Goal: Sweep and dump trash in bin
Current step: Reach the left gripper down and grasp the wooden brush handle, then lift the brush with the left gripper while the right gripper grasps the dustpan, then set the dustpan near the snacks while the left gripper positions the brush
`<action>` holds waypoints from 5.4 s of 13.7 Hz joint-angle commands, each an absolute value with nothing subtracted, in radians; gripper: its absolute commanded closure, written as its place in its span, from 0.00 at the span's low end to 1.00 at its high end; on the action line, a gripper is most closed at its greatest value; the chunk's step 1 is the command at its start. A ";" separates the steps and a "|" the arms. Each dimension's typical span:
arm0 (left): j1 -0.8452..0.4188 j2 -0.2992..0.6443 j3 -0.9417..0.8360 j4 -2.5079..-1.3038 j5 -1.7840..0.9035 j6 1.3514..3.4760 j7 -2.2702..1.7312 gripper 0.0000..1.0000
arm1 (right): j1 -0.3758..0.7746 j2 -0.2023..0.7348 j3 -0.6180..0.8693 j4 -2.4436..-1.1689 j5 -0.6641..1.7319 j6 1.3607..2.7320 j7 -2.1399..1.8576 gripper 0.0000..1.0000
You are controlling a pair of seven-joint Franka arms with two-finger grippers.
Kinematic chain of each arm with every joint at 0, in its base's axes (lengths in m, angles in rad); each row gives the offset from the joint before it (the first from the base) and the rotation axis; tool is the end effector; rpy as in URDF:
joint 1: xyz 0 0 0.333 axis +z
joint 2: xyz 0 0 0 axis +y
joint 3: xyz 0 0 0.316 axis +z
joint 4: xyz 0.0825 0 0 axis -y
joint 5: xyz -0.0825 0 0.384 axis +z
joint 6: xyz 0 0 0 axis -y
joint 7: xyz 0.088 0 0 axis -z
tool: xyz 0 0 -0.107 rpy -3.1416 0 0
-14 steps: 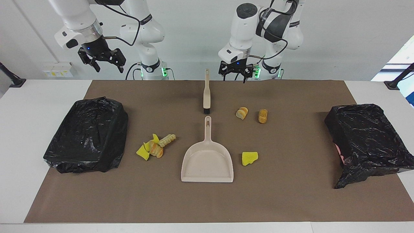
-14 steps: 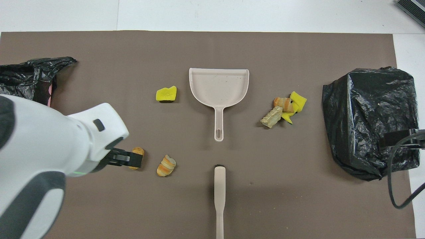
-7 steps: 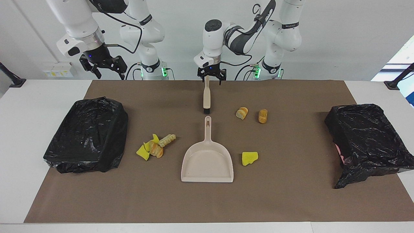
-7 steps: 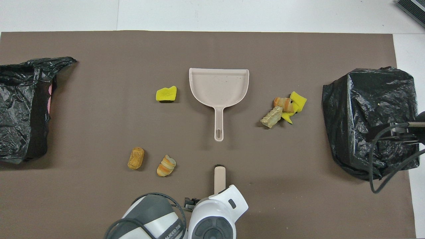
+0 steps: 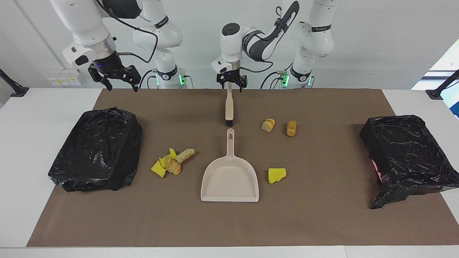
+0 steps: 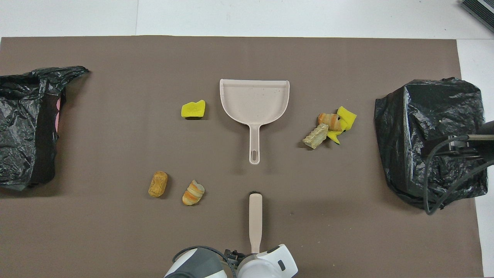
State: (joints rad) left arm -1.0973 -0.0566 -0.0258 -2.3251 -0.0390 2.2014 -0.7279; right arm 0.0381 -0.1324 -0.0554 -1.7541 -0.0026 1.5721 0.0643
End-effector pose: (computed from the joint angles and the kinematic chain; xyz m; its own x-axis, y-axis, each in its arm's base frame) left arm 0.2119 -0.4445 0.3570 0.9300 -0.3610 -0.0692 -0.3633 -0.9314 -0.0236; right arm 0.5103 -0.0109 0.6086 0.9955 -0.0806 -0.0500 -0.0808 -0.9967 -0.0015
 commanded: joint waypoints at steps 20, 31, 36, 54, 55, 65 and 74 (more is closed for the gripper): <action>-0.806 -0.149 0.009 -2.263 -0.094 1.984 -0.713 1.00 | 0.038 -0.069 0.014 -1.671 0.008 1.577 0.139 0.00; -0.473 -0.219 0.009 -2.288 0.031 1.735 -0.793 1.00 | 0.158 0.386 0.227 -1.459 0.020 1.841 0.526 0.00; -0.488 -0.272 -0.001 -2.384 0.026 1.752 -1.030 1.00 | 0.264 0.478 0.227 -1.476 0.028 1.977 0.621 0.00; -0.482 0.009 0.006 -2.202 -0.273 2.165 -1.195 1.00 | 0.331 0.469 0.235 -1.629 0.025 2.057 0.686 1.00; -0.460 0.030 0.005 -2.160 -0.273 2.155 -1.192 1.00 | 0.321 0.468 0.235 -1.625 0.026 2.057 0.667 1.00; -0.595 -0.093 -0.003 -2.219 -0.342 1.873 -1.377 1.00 | 0.075 0.230 0.235 -1.643 0.092 1.749 -0.264 1.00; -0.723 -0.040 0.002 -2.264 -0.410 2.060 -1.692 1.00 | 0.075 0.107 0.235 -1.946 -0.095 1.910 -0.885 1.00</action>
